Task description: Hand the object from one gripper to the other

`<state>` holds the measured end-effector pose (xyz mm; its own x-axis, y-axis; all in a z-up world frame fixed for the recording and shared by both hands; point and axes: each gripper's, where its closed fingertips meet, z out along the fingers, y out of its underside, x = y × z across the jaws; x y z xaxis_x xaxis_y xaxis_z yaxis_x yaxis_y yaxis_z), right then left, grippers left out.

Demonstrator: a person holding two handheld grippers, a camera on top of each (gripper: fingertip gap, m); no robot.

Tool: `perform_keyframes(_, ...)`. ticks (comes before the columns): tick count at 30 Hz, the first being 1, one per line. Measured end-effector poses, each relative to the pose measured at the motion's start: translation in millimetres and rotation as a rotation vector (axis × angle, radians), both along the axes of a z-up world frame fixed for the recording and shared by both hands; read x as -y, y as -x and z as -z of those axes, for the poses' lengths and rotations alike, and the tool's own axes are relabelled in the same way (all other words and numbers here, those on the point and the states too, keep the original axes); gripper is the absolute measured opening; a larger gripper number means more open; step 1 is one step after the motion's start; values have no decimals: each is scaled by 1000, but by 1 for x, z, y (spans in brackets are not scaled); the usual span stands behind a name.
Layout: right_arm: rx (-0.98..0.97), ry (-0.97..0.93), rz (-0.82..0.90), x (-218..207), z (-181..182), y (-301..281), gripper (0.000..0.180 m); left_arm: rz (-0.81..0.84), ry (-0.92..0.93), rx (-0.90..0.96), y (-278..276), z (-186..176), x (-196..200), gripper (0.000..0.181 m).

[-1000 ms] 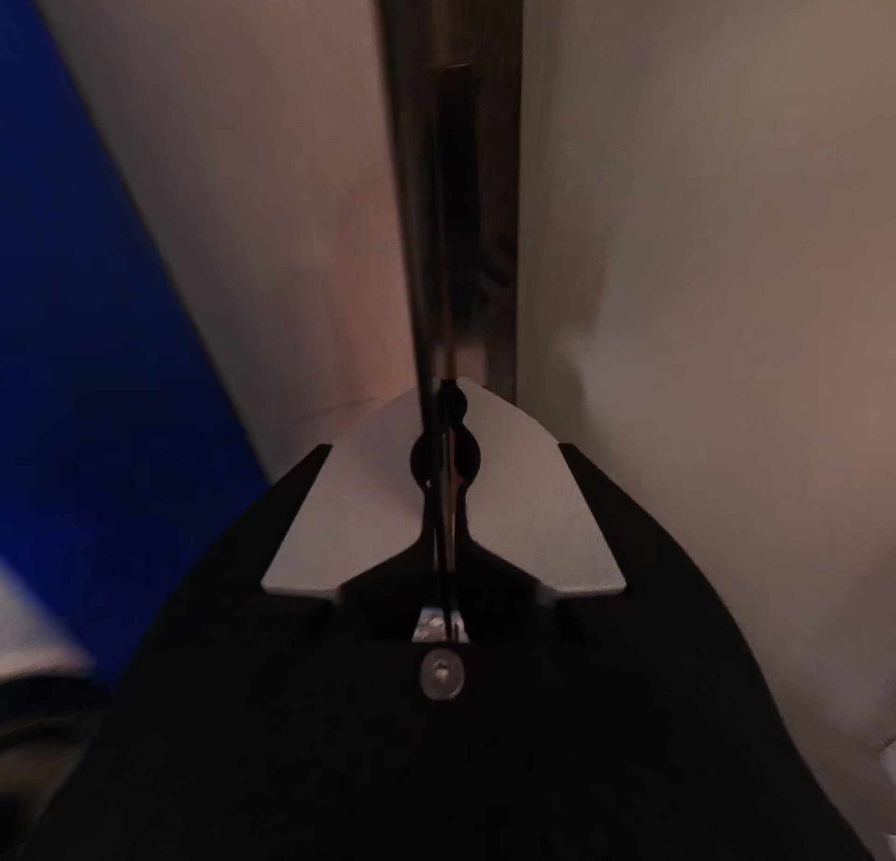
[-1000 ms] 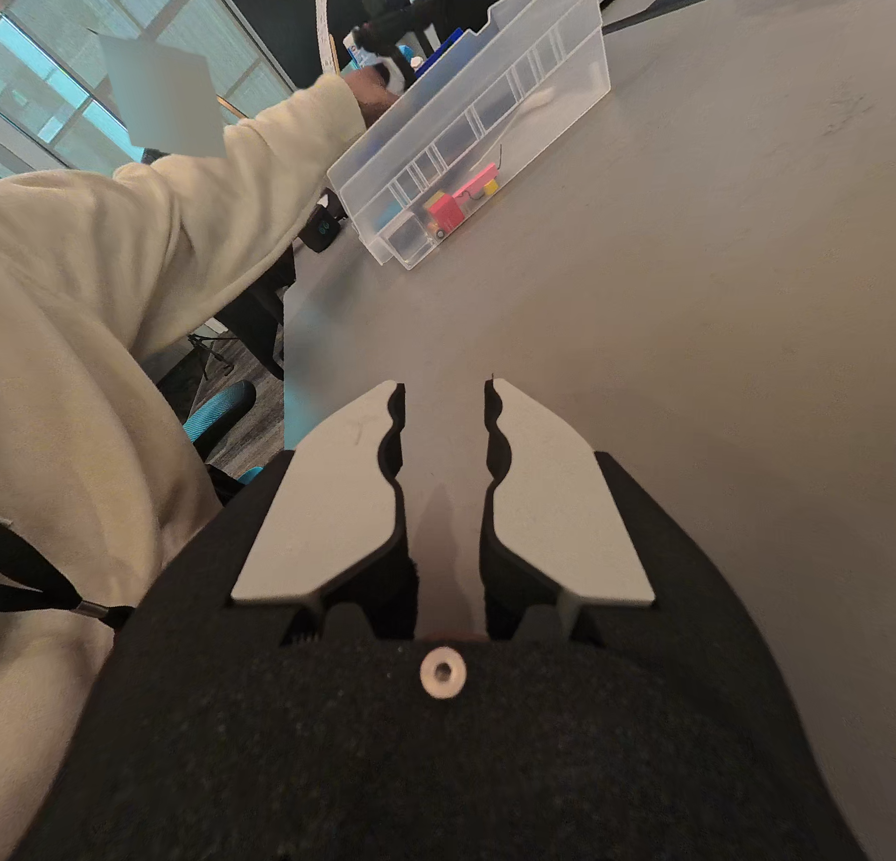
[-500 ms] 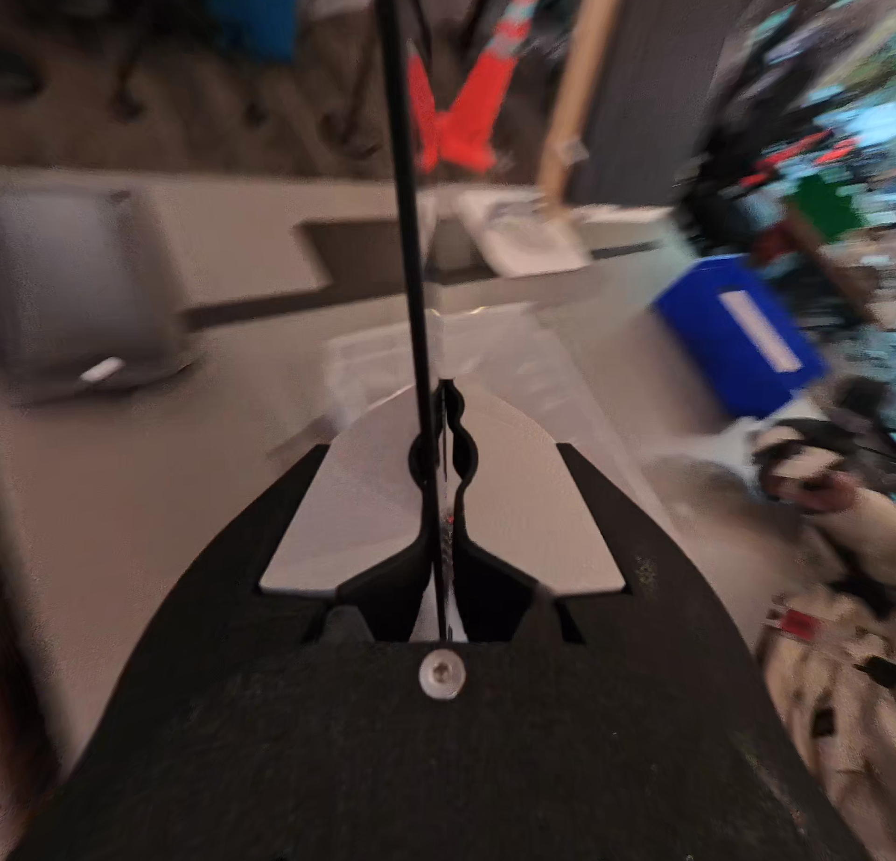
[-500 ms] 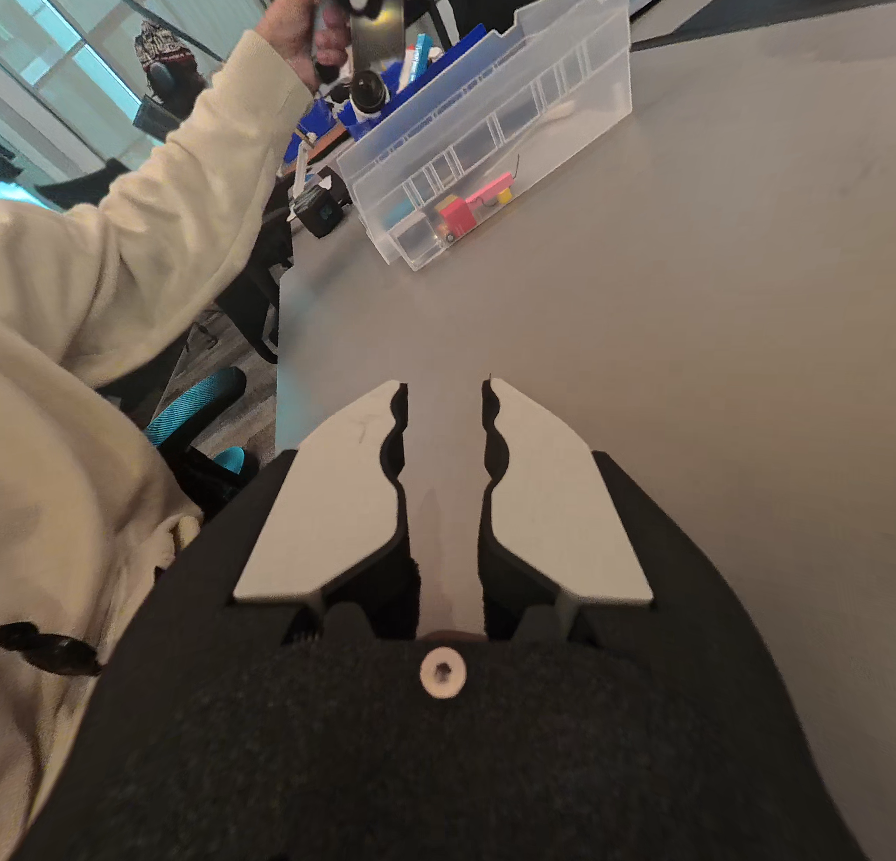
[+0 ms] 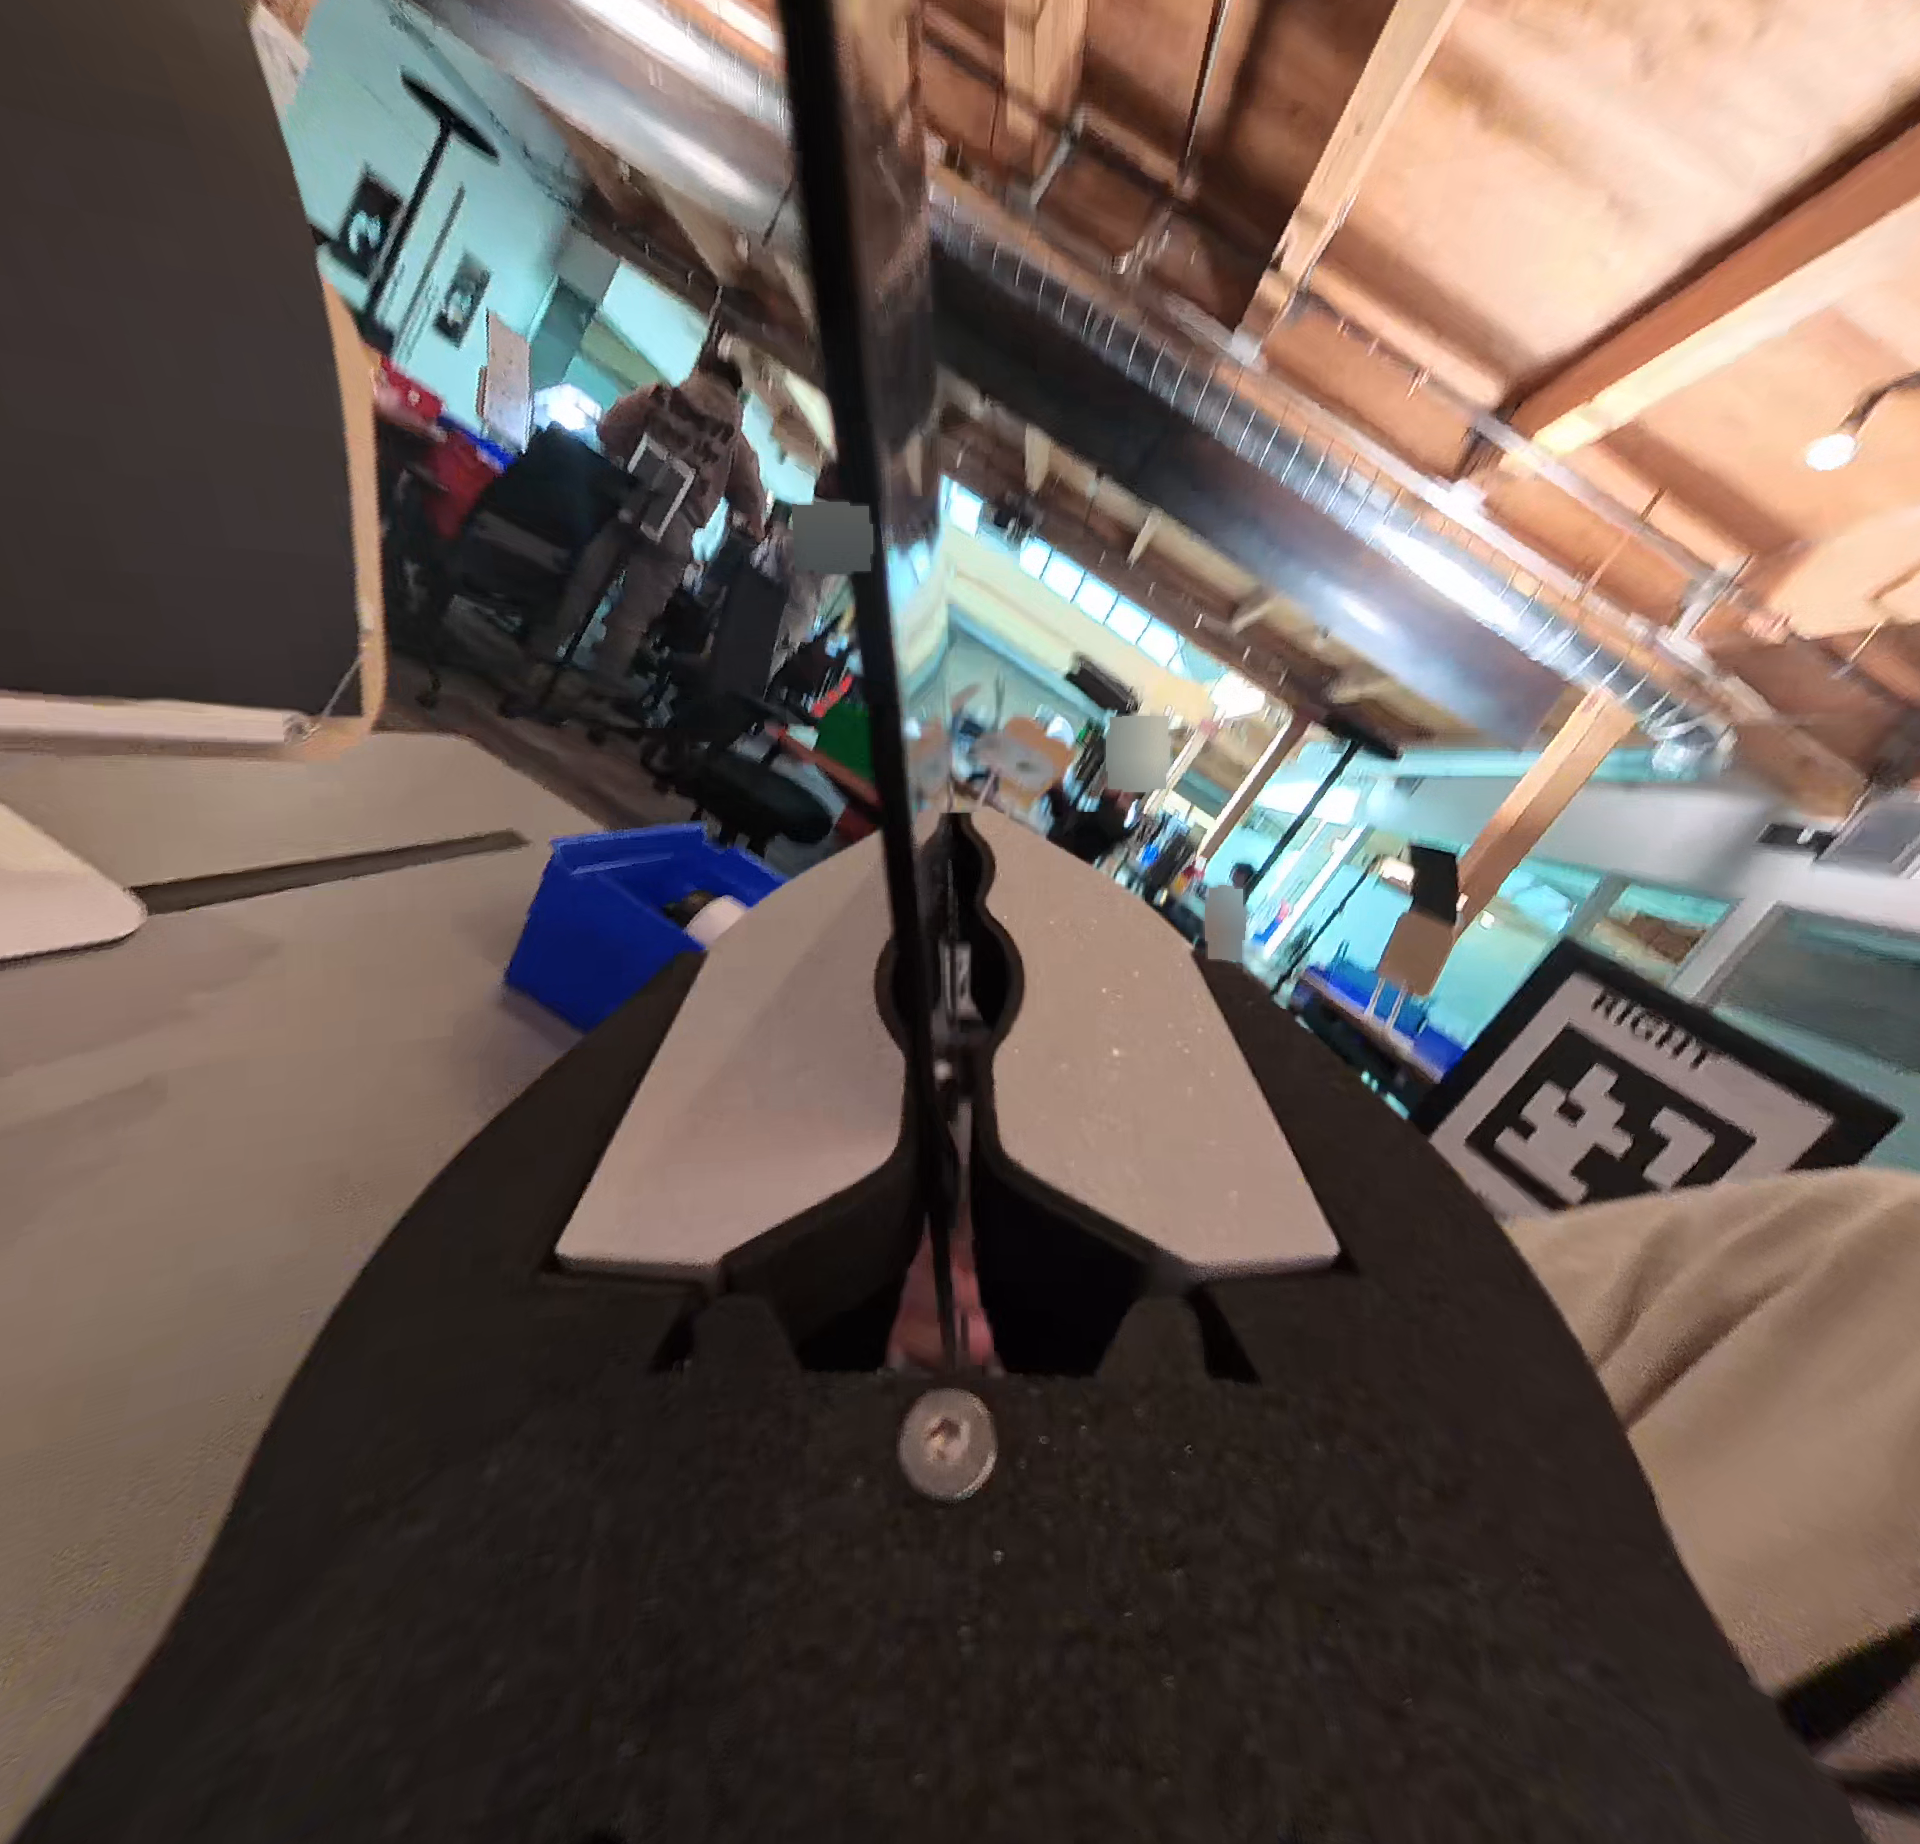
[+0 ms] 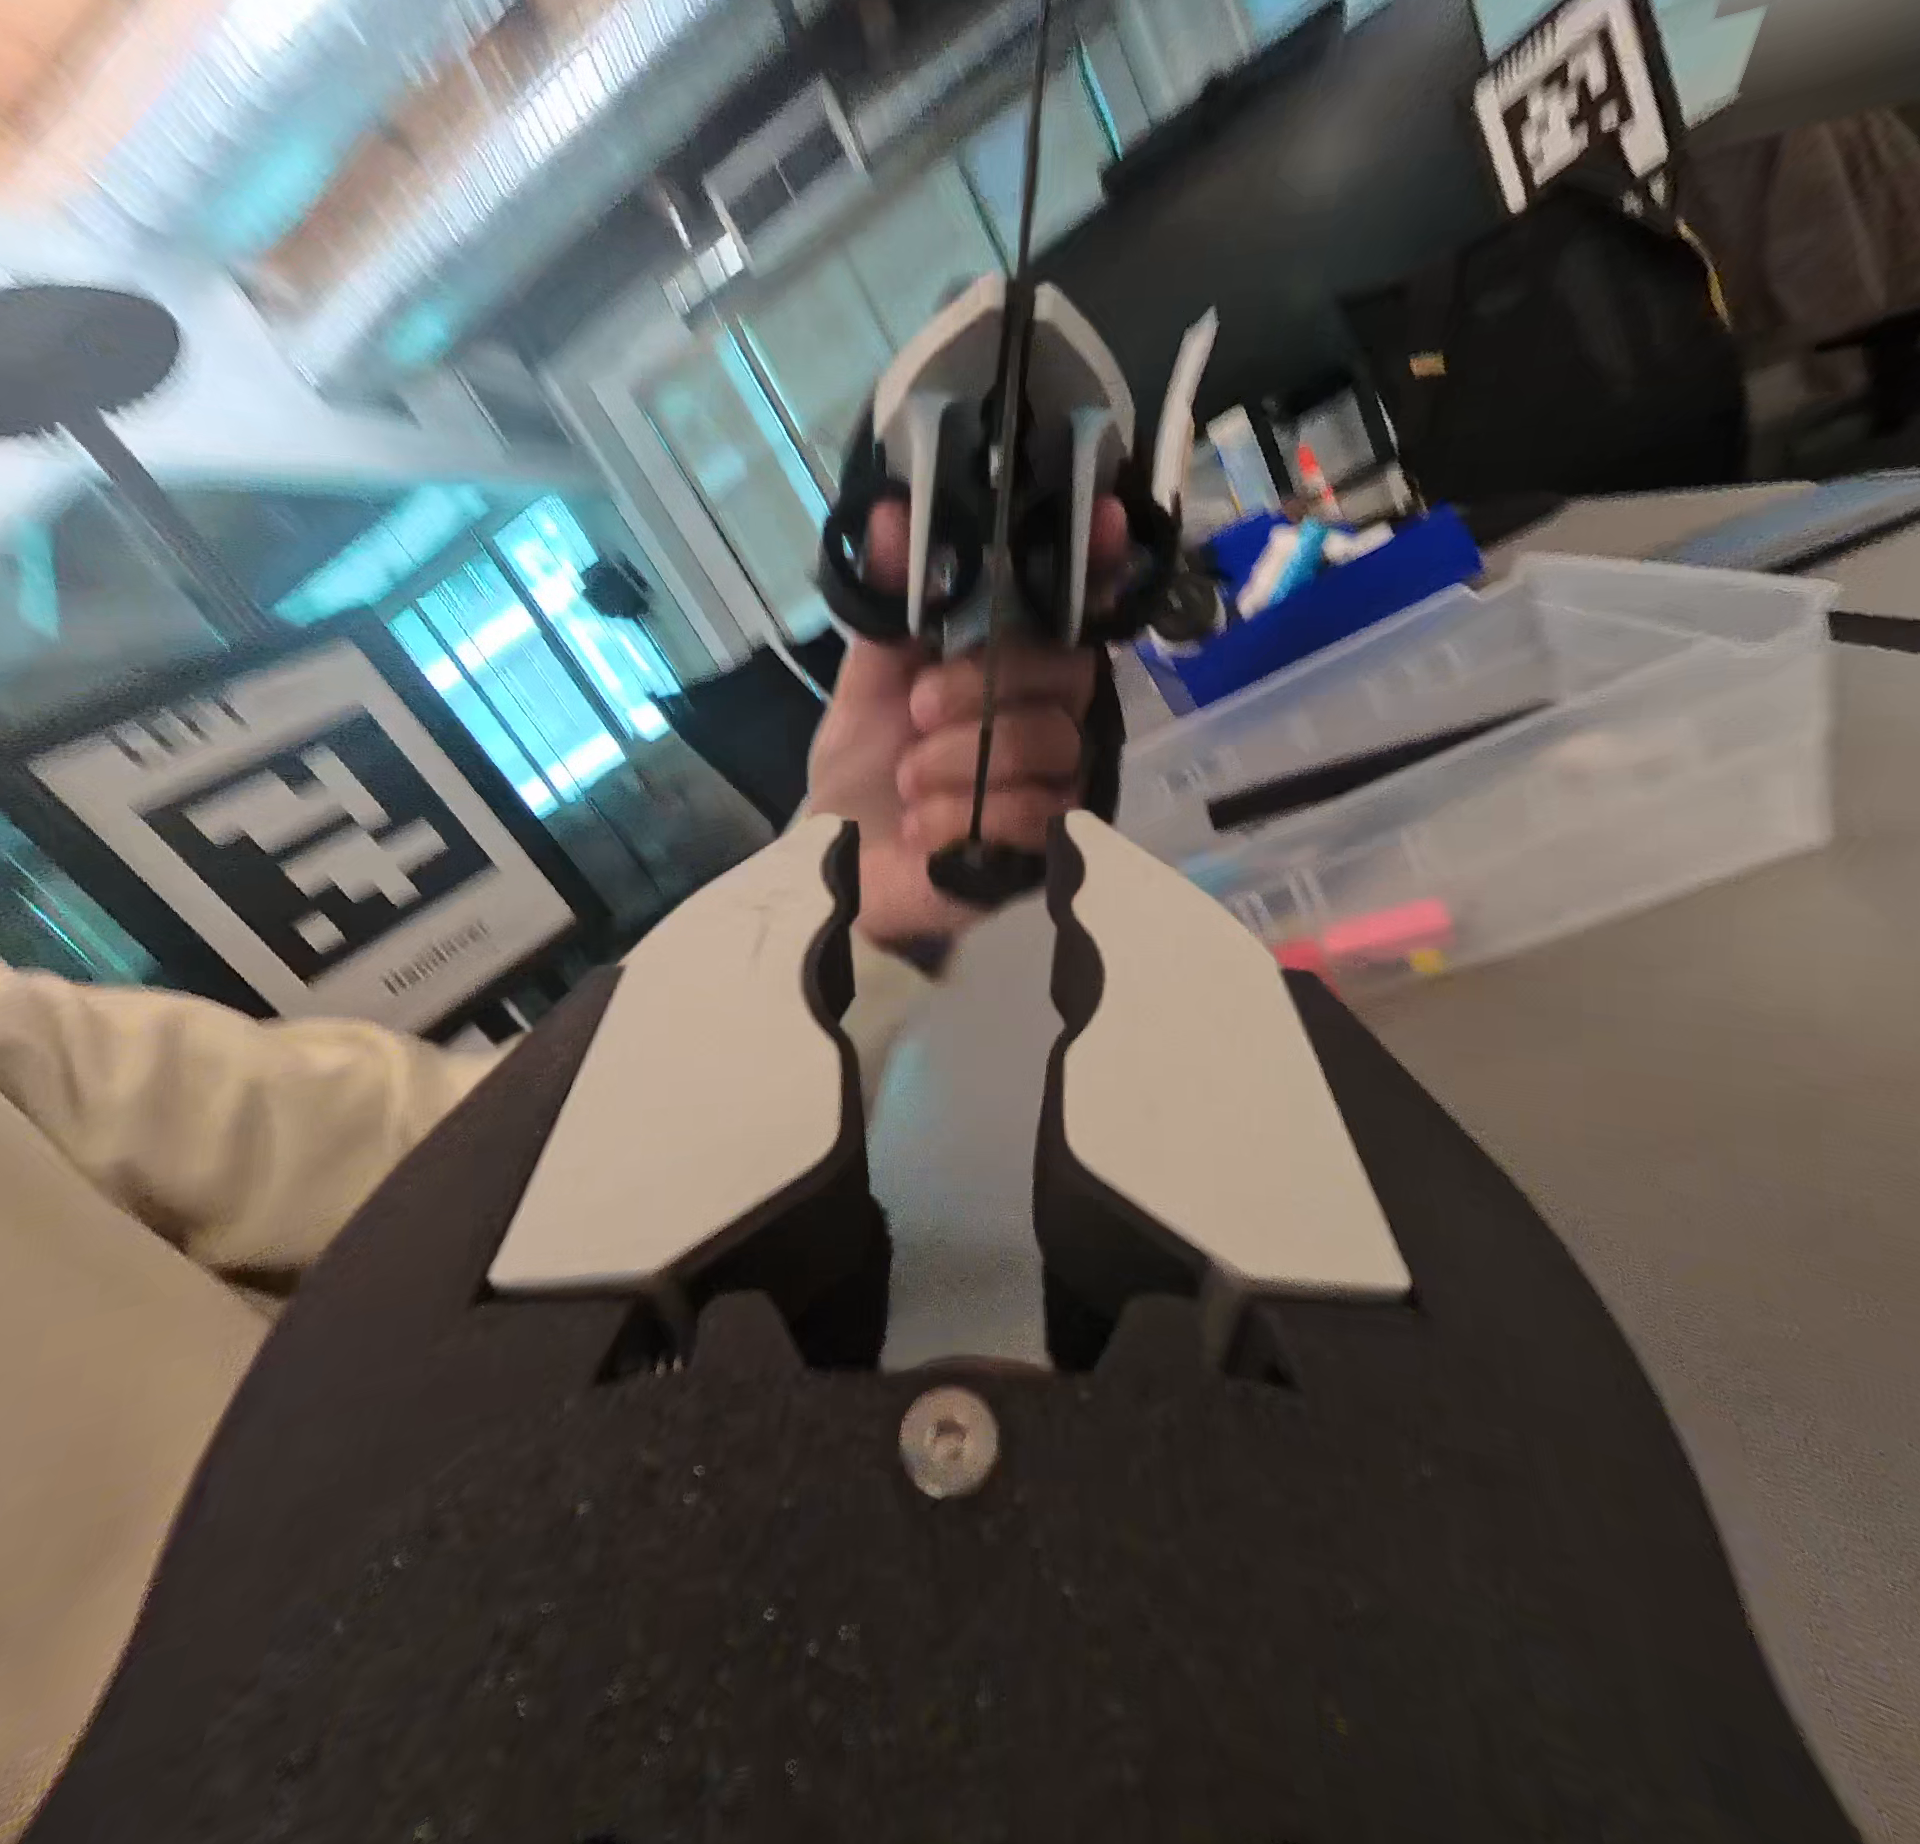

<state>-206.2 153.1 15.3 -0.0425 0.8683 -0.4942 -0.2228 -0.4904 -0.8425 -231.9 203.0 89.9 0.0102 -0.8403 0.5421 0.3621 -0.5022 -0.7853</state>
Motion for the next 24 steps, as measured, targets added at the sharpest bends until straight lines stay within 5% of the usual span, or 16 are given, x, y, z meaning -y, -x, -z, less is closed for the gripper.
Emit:
perform_keyframes(5, -343, 140, 117, -2, 1, -2, 41, -65, 38, 163, -30, 6, 8, 1)
perform_keyframes(7, -428, 148, 157, -4, -1, -10, 14, -102, 51, 181, -39, 12, 7, 1)
perform_keyframes(14, -425, 141, 220, -10, 5, -32, 2, -85, 65, 125, -49, 23, 4, 5)
perform_keyframes(17, -417, 134, 249, -18, 1, -50, 2, -61, 124, -18, -49, 42, 2, 50)
perform_keyframes(24, -170, 22, 301, -36, -10, -96, 2, -61, -35, -484, 1, 68, 7, 55)
